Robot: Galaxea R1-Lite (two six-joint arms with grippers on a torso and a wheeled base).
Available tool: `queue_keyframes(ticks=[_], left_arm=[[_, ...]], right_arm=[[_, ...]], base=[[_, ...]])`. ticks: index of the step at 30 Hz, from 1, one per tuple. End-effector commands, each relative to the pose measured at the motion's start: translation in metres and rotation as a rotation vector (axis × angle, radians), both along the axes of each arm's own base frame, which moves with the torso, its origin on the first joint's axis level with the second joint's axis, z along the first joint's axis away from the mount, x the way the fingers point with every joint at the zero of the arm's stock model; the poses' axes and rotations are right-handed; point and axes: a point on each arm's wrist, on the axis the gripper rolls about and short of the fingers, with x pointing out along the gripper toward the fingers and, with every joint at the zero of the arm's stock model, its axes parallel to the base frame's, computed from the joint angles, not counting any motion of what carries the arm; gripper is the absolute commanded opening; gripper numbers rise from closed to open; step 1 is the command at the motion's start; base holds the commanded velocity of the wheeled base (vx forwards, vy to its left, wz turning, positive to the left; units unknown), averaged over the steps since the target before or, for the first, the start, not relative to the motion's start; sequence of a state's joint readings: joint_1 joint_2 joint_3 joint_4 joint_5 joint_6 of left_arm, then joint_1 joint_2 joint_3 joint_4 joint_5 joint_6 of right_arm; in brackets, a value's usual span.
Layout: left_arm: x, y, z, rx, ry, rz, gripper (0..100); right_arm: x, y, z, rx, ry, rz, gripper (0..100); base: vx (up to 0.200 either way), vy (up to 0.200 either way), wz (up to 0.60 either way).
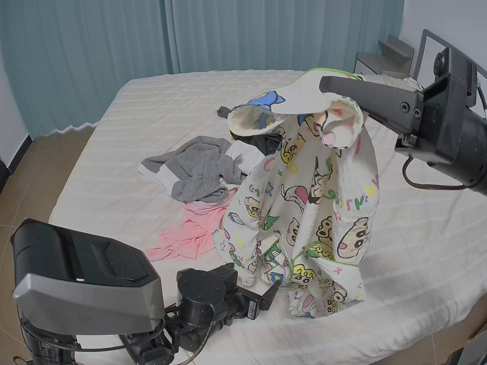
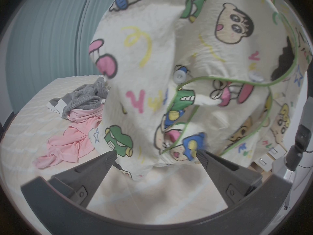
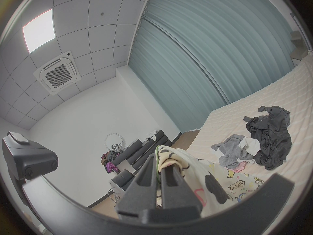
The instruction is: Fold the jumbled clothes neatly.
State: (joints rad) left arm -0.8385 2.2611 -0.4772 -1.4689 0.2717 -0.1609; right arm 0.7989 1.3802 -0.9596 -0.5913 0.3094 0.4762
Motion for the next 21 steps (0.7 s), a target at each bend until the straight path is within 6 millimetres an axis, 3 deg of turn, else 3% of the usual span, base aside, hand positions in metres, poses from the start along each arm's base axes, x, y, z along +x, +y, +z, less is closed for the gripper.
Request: queue_keyframes(ticks=[1,9,12,21], left_arm=[[0.002,0.004,-0.007,0.028,0.01,0.027,100],[0.01,0.013,-0.009,0.091,-0.022,0.09,100],[0.016,0.007,-0.005,0.061,-0.051,0.091,100],[0.041,-0.007,-0.024,0.066,-0.086,0.194,100]], right_arm=[[-0.001,-0.001,-0.001,-0.001,0.0,0.001,0],[-0.001,-0.002,0.001,0.004,-0.003,-0.002,0],[-0.001,-0.002,0.001,0.004,-0.003,-0.001,0],[-0.001,-0.002,0.001,0.004,-0.003,-0.001,0]], base=[[0.0,0.0,0.0],[0.0,0.0,0.0],[0.0,0.0,0.0],[0.0,0.0,0.0]])
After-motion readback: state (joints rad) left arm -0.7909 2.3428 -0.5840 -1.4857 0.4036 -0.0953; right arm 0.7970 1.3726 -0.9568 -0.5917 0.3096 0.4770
